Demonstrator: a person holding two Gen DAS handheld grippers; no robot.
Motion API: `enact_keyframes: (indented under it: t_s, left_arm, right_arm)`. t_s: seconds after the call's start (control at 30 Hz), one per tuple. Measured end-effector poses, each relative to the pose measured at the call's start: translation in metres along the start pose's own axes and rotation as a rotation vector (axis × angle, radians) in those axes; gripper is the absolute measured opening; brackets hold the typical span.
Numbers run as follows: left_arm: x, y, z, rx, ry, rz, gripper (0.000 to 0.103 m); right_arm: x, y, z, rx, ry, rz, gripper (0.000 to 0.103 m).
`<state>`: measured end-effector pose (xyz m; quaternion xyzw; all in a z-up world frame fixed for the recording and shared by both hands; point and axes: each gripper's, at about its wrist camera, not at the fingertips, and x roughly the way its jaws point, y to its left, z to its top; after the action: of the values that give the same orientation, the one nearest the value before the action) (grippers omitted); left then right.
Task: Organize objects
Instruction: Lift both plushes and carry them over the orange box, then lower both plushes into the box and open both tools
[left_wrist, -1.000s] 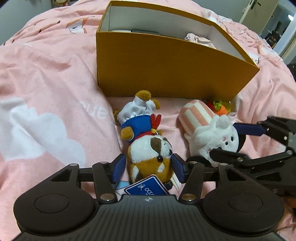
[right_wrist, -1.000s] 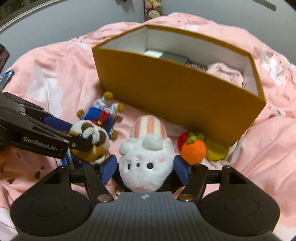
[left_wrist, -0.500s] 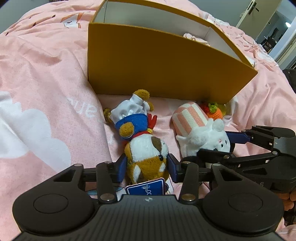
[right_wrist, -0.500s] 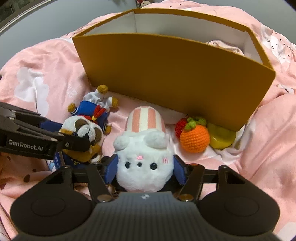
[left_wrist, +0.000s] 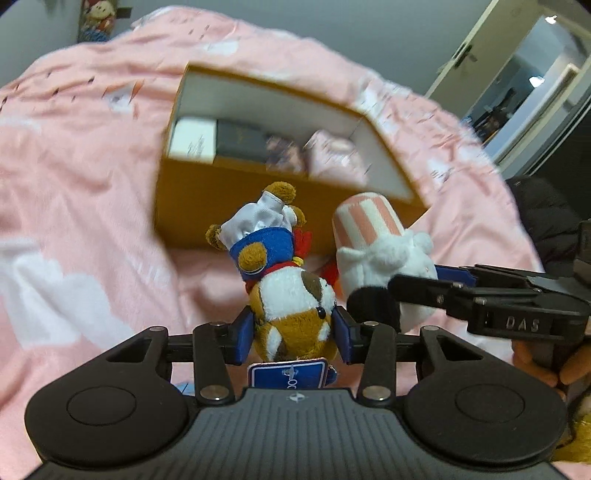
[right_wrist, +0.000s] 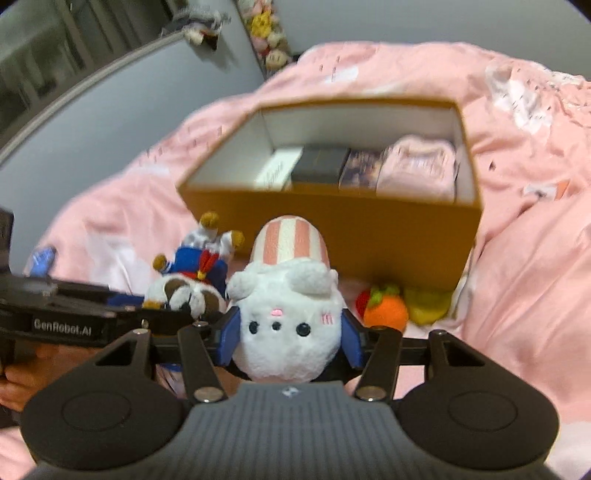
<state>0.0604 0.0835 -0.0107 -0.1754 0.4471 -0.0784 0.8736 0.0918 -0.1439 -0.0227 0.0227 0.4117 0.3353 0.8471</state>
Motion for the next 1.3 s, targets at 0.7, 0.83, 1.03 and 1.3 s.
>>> enact_keyframes:
  t_s: [0.7,0.83,1.03,1.3]
  left_arm:
    - [0.058,0.004,0.155,-0.022,-0.014,-0.065,0.050]
    - [0.090,0.020,0.157,-0.050,0.074,-0.059,0.048]
    - [0.120,0.038,0.149,-0.087,0.170,-0.048,0.048]
    - [0.144,0.043,0.141,-0.066,0.231,0.005,0.048]
  right_arm:
    - [0.037,-0.045,0.143,0.101,-0.008,0.004,0.058]
    - [0.069,-0.057,0.137,0.120,0.084,0.008,0.058]
    - [0.104,-0.069,0.129,0.136,0.195,0.007,0.058]
    - [0.140,-0.077,0.126,0.141,0.324,0.007,0.058]
